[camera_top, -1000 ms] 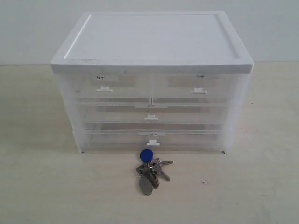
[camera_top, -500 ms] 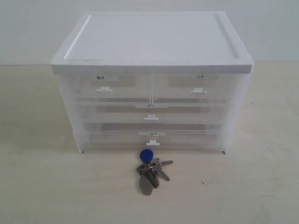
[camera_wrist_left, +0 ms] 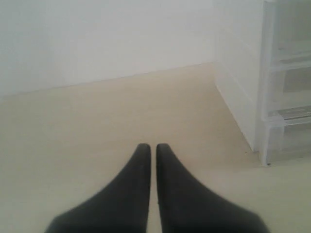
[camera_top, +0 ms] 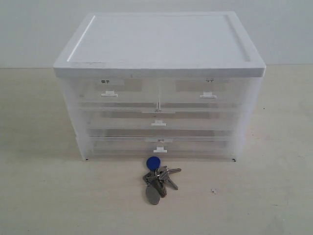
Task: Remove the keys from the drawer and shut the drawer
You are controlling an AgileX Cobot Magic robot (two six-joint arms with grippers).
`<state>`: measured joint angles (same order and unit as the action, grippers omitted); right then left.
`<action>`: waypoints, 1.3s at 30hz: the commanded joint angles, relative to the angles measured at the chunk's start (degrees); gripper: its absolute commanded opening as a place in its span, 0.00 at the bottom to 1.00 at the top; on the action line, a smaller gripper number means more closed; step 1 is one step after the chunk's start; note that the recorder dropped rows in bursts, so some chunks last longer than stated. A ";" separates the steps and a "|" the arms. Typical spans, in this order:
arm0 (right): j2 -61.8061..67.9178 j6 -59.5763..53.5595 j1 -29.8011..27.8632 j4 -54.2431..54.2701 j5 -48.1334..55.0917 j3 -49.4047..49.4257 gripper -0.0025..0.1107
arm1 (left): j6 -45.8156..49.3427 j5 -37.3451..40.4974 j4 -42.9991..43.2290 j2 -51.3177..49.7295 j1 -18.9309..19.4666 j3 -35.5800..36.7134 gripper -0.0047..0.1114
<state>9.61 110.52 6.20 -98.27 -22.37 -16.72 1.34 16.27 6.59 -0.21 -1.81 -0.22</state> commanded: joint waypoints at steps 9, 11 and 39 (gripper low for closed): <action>-0.36 0.05 0.06 0.21 -0.11 0.12 0.02 | -3.39 0.72 0.29 0.21 0.16 0.22 0.08; -0.36 0.05 0.06 0.21 -0.11 0.12 0.02 | -3.39 0.72 0.29 0.21 0.16 0.22 0.08; -9.61 -10.38 14.28 29.98 38.05 15.05 0.02 | -3.39 0.72 0.29 0.21 0.16 0.22 0.08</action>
<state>1.18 100.22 20.54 -64.91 14.90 -4.41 -1.44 16.91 6.84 -0.21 -1.81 -0.22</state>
